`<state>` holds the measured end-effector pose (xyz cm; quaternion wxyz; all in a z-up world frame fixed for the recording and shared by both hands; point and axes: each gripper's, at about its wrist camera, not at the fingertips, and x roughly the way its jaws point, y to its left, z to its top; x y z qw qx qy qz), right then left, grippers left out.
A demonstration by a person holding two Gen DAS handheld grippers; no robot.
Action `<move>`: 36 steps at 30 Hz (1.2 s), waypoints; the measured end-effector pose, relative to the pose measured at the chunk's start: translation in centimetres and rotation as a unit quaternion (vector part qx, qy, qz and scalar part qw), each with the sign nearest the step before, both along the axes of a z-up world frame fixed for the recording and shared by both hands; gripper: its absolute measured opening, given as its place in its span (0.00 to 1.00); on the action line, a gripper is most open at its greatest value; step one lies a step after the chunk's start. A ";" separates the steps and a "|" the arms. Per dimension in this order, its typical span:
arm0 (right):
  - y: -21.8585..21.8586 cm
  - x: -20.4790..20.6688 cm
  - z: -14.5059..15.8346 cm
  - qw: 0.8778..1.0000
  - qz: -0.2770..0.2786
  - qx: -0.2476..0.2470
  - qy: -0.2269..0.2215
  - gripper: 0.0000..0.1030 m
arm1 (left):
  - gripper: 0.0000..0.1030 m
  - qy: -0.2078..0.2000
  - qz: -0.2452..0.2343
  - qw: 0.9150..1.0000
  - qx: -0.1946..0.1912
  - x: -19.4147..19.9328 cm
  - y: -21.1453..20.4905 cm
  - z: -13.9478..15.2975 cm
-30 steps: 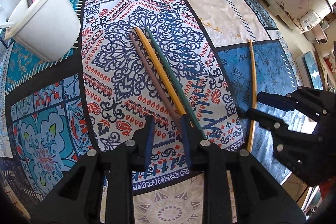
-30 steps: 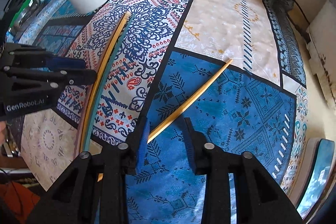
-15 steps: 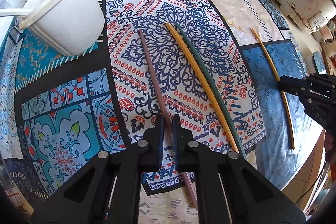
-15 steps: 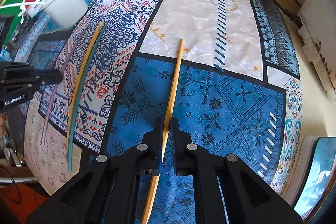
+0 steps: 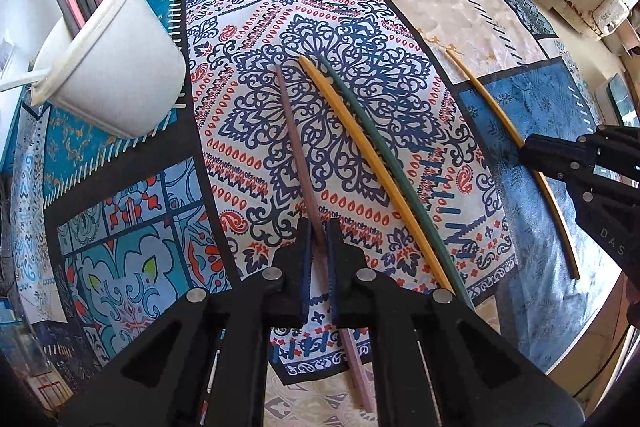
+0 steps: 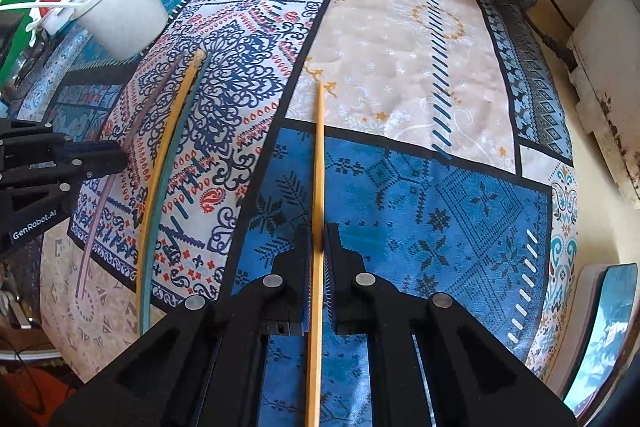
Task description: Organize utensils
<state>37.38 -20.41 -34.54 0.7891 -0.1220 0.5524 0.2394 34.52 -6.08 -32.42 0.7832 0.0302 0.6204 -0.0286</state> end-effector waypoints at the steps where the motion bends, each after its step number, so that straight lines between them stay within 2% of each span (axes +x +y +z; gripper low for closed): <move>1: 0.0 0.1 0.0 1.000 -0.002 0.006 0.005 0.05 | 0.05 0.001 0.007 1.000 -0.001 0.2 0.1 0.0; 6: -0.7 0.3 1.1 0.999 -0.015 0.031 0.002 0.05 | 0.03 -0.010 0.043 0.999 -0.028 0.5 1.7 0.7; 16: -1.3 0.4 4.2 0.995 -0.043 0.081 -0.026 0.05 | 0.03 -0.057 0.047 0.996 -0.057 -0.5 3.5 4.2; 36: -0.4 0.4 10.5 0.985 -0.043 0.142 -0.090 0.05 | 0.03 -0.144 0.059 0.985 -0.068 -2.2 5.3 10.2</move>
